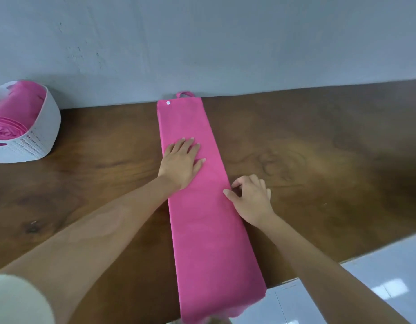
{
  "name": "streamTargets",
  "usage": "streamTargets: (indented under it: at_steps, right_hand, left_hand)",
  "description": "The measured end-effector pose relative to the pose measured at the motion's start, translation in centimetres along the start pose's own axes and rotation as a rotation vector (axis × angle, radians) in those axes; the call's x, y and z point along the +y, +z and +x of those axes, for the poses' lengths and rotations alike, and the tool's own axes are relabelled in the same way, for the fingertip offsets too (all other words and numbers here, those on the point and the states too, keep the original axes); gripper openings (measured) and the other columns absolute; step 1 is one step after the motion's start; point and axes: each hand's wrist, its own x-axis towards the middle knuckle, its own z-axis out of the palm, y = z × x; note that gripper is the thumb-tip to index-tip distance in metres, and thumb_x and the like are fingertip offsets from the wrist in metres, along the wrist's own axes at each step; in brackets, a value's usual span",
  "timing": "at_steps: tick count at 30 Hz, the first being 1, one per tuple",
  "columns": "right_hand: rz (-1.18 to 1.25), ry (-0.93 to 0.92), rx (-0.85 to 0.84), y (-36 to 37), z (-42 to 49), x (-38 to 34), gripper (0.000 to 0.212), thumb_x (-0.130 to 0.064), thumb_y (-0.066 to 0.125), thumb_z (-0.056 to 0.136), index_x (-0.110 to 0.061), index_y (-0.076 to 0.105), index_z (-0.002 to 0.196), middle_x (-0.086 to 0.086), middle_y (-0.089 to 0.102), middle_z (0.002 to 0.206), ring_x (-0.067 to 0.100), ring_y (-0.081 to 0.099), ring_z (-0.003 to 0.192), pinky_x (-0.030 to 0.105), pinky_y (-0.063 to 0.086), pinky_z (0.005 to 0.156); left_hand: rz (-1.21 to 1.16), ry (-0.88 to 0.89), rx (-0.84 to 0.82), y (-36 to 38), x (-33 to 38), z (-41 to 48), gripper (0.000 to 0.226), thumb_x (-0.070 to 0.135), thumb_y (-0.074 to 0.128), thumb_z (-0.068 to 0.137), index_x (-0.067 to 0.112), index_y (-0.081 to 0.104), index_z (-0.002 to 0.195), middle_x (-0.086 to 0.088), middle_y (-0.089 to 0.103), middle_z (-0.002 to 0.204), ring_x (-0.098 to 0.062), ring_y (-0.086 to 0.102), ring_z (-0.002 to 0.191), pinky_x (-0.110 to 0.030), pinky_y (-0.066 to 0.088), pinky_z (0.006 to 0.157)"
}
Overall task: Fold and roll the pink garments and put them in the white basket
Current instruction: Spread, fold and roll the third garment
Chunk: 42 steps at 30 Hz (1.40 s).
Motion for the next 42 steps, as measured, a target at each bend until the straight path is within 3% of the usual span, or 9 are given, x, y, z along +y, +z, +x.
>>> streamTargets:
  at_steps: [4,7,15,20,23,27,31,34,42]
  right_hand:
    - [-0.005,0.053,0.037,0.5,-5.2,1.1,0.03,-0.056,0.06,0.092,-0.031,0.06,0.109,-0.009,0.049,0.113,0.015,0.044,0.111,0.031,0.026,0.09]
    - [-0.012,0.103,0.087,1.0,-8.9,1.9,0.026,-0.055,0.059,0.094,-0.032,0.06,0.105,-0.011,0.048,0.109,0.014,0.043,0.108,0.031,0.026,0.087]
    - [-0.059,0.159,0.21,1.8,-18.1,3.2,0.024,-0.046,0.059,0.096,-0.029,0.053,0.08,-0.011,0.051,0.088,0.015,0.044,0.084,0.036,0.039,0.079]
    - [-0.047,0.195,0.206,2.4,-20.9,4.0,0.023,-0.037,0.052,0.101,-0.02,0.064,0.091,-0.006,0.056,0.095,0.016,0.05,0.089,0.038,0.047,0.082]
    - [0.034,0.252,0.208,2.0,-20.5,4.2,0.027,-0.038,0.046,0.103,-0.02,0.06,0.089,-0.006,0.057,0.092,0.016,0.05,0.09,0.038,0.045,0.084]
    - [0.172,0.345,0.264,-0.2,-19.1,4.8,0.032,-0.04,0.038,0.105,-0.021,0.053,0.084,-0.005,0.061,0.078,0.016,0.058,0.076,0.035,0.045,0.067]
    - [0.017,0.359,0.295,-3.0,-15.9,6.6,0.035,-0.043,0.033,0.107,-0.019,0.051,0.089,-0.002,0.061,0.073,0.021,0.058,0.07,0.034,0.04,0.061]
    - [-0.058,0.357,0.292,-4.8,-12.4,8.7,0.034,-0.046,0.037,0.106,-0.019,0.051,0.09,-0.002,0.06,0.074,0.024,0.058,0.071,0.033,0.04,0.061]
    - [-0.224,0.34,0.092,-8.5,-2.7,13.1,0.046,-0.062,0.052,0.095,-0.019,0.065,0.084,0.0,0.066,0.081,0.025,0.065,0.079,0.034,0.053,0.071]
  left_hand:
    - [-0.064,0.361,-0.052,-0.3,-0.1,0.1,0.057,0.05,0.036,0.106,0.021,0.041,0.154,-0.002,0.035,0.162,-0.019,0.025,0.152,-0.04,0.014,0.126]
    - [-0.09,0.42,-0.128,-0.4,-0.1,0.3,0.066,0.062,0.034,0.101,0.026,0.035,0.157,0.001,0.028,0.165,-0.017,0.021,0.154,-0.043,0.017,0.126]
    - [-0.26,0.367,-0.162,-0.4,0.1,0.9,0.067,0.059,0.051,0.097,0.026,0.041,0.154,0.001,0.028,0.165,-0.017,0.021,0.154,-0.038,0.009,0.125]
    - [-0.337,0.323,-0.15,-0.2,0.0,0.9,0.066,0.06,0.056,0.095,0.027,0.046,0.152,0.003,0.032,0.163,-0.016,0.025,0.152,-0.042,0.013,0.126]
    - [-0.34,0.298,-0.133,0.0,0.0,0.6,0.069,0.065,0.052,0.093,0.027,0.046,0.151,0.004,0.034,0.163,-0.016,0.025,0.152,-0.044,0.015,0.126]
    - [-0.304,0.206,-0.064,0.3,0.6,0.0,0.066,0.061,0.051,0.097,0.025,0.045,0.152,0.002,0.034,0.163,-0.017,0.025,0.152,-0.042,0.014,0.126]
    - [-0.277,0.087,-0.036,0.6,1.6,-0.3,0.067,0.063,0.046,0.098,0.025,0.042,0.154,0.001,0.031,0.164,-0.019,0.022,0.153,-0.044,0.014,0.126]
    - [-0.252,-0.01,0.008,1.0,2.1,-0.5,0.067,0.063,0.042,0.099,0.023,0.041,0.154,-0.001,0.03,0.165,-0.021,0.021,0.154,-0.044,0.013,0.126]
    - [-0.224,-0.233,0.067,1.2,3.6,-0.1,0.066,0.059,0.04,0.101,0.02,0.04,0.154,-0.005,0.028,0.165,-0.022,0.018,0.154,-0.044,0.01,0.127]
